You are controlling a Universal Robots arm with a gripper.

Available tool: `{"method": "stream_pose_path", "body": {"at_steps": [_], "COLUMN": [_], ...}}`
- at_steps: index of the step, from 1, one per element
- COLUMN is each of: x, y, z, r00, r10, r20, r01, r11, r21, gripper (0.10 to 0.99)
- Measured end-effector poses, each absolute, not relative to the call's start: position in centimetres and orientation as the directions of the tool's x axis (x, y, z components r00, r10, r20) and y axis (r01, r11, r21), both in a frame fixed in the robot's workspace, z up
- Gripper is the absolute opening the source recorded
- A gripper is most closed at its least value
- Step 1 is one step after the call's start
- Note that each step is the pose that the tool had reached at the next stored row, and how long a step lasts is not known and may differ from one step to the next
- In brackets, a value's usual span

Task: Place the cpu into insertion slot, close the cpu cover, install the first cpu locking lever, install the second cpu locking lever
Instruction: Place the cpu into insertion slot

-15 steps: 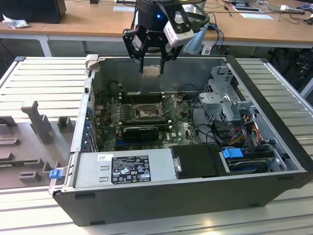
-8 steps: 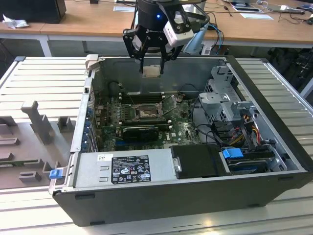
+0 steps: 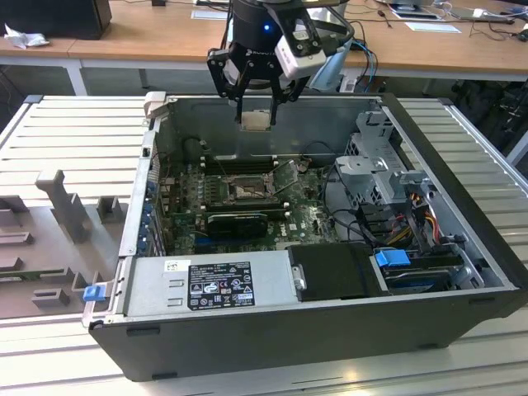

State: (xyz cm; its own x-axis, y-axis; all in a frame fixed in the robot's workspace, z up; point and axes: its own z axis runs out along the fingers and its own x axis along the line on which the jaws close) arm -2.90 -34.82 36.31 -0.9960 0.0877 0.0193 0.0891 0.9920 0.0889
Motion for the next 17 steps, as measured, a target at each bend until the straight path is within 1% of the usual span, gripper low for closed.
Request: {"method": "stream_pose_path", "body": {"at_steps": [17], "x": [-2.9], "y": [-34.83], "z": [35.98], "r00": [-0.992], "r10": [0.128], "r20": [0.02], "r01": [0.129], "r11": [0.988], "r21": [0.089], "gripper": [0.529]}}
